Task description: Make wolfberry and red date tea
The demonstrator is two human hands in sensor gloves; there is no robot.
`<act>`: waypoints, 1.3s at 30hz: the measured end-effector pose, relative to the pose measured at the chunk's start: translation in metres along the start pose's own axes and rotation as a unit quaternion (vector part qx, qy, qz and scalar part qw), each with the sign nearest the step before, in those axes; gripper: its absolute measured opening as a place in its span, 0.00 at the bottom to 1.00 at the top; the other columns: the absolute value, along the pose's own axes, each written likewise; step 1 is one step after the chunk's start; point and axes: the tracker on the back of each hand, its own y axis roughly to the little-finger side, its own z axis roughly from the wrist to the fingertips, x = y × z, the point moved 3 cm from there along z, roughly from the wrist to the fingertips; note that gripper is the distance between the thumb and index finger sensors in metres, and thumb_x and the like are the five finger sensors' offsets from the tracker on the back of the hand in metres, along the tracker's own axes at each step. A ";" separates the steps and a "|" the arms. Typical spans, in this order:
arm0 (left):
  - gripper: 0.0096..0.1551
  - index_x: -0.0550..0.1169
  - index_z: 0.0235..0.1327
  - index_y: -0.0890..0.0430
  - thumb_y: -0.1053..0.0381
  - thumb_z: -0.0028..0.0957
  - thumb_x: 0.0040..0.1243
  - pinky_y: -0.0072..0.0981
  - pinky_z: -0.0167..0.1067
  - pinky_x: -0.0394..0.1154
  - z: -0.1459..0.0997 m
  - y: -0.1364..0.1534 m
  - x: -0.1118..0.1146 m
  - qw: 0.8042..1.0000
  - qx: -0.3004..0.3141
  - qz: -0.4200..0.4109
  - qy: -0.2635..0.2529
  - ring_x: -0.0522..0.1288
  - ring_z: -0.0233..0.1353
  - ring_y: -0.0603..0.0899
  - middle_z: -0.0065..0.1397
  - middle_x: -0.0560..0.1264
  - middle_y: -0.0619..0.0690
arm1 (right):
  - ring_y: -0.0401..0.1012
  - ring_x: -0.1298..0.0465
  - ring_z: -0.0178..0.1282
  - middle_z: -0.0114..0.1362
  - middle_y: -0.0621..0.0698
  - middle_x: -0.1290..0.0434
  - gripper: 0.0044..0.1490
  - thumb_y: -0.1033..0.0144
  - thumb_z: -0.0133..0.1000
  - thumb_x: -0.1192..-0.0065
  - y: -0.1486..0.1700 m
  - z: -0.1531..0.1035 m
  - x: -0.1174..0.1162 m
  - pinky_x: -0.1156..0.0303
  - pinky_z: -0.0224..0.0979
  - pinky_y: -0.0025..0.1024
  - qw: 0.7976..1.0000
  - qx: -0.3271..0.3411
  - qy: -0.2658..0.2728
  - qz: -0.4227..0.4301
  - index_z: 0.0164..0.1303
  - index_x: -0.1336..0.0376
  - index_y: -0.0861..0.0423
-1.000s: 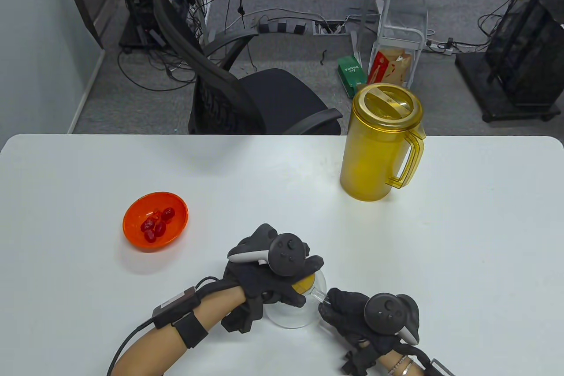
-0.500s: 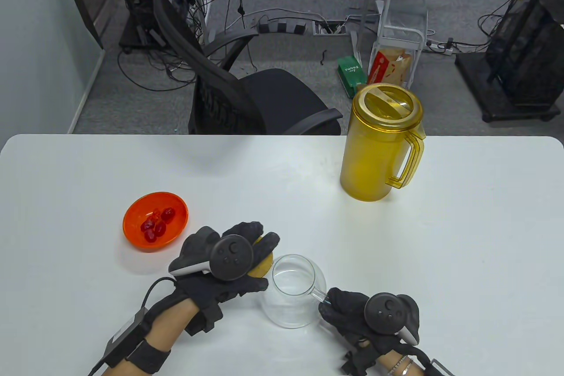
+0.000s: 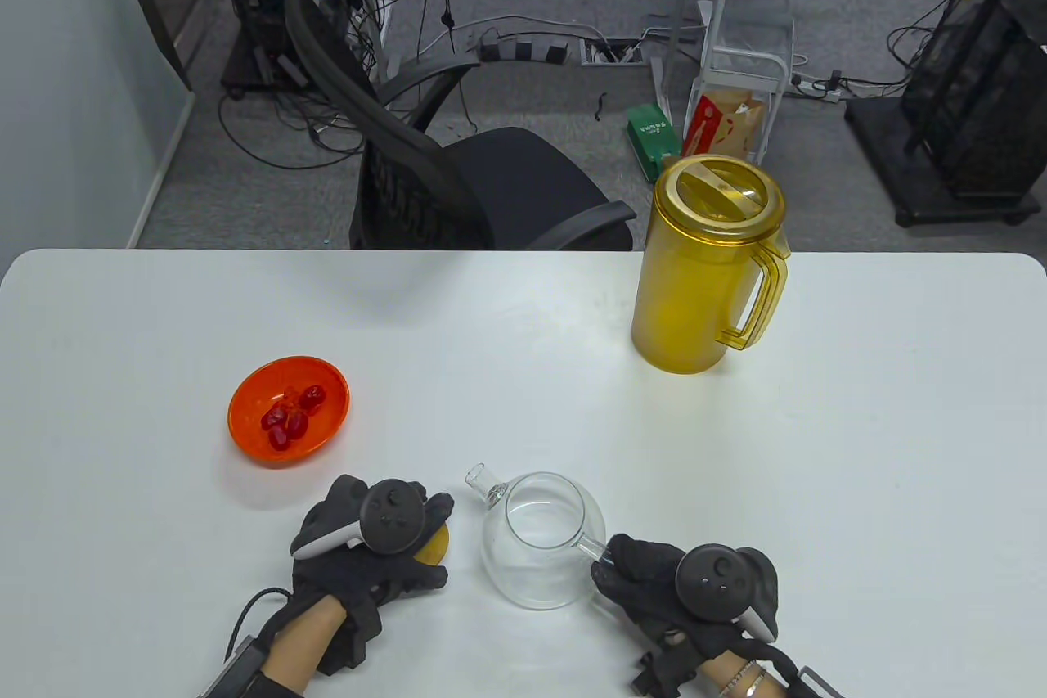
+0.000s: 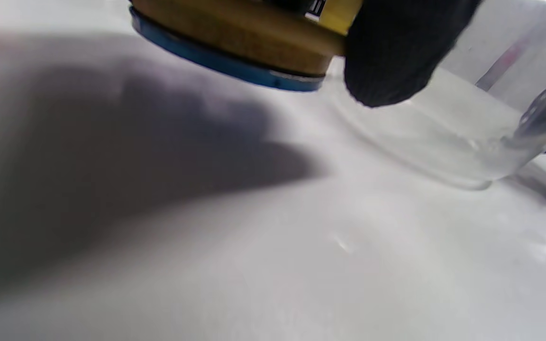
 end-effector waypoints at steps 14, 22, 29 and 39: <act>0.52 0.46 0.82 0.53 0.39 0.59 0.62 0.68 0.74 0.44 0.008 0.012 0.022 0.999 -0.023 0.002 0.021 0.41 0.81 0.74 0.85 0.40 0.66 | 0.56 0.21 0.47 0.41 0.53 0.21 0.24 0.54 0.60 0.38 0.000 0.000 0.000 0.27 0.51 0.53 1.000 -0.005 -0.001 0.004 0.45 0.31 0.66; 0.55 0.47 0.83 0.56 0.34 0.57 0.61 0.69 0.72 0.38 -0.003 0.013 -0.002 0.997 0.006 -0.068 -0.023 0.36 0.82 0.75 0.86 0.39 0.67 | 0.64 0.25 0.56 0.55 0.63 0.23 0.33 0.53 0.61 0.37 0.003 -0.003 0.002 0.31 0.58 0.60 0.997 -0.034 -0.054 0.044 0.61 0.35 0.68; 0.50 0.49 0.84 0.52 0.34 0.59 0.57 0.68 0.74 0.36 -0.023 0.036 -0.057 0.990 -0.061 -0.081 -0.099 0.37 0.85 0.72 0.88 0.41 0.64 | 0.69 0.33 0.67 0.70 0.70 0.30 0.44 0.52 0.61 0.37 -0.013 -0.002 0.028 0.37 0.66 0.65 0.999 0.003 -0.030 0.040 0.74 0.42 0.72; 0.44 0.48 0.83 0.47 0.35 0.62 0.51 0.64 0.77 0.38 -0.027 0.116 -0.100 0.956 -0.196 -0.165 -0.145 0.35 0.87 0.68 0.89 0.41 0.59 | 0.61 0.49 0.83 0.86 0.62 0.45 0.47 0.55 0.61 0.35 -0.014 -0.028 0.082 0.51 0.79 0.63 0.995 -0.017 0.021 -0.093 0.84 0.50 0.60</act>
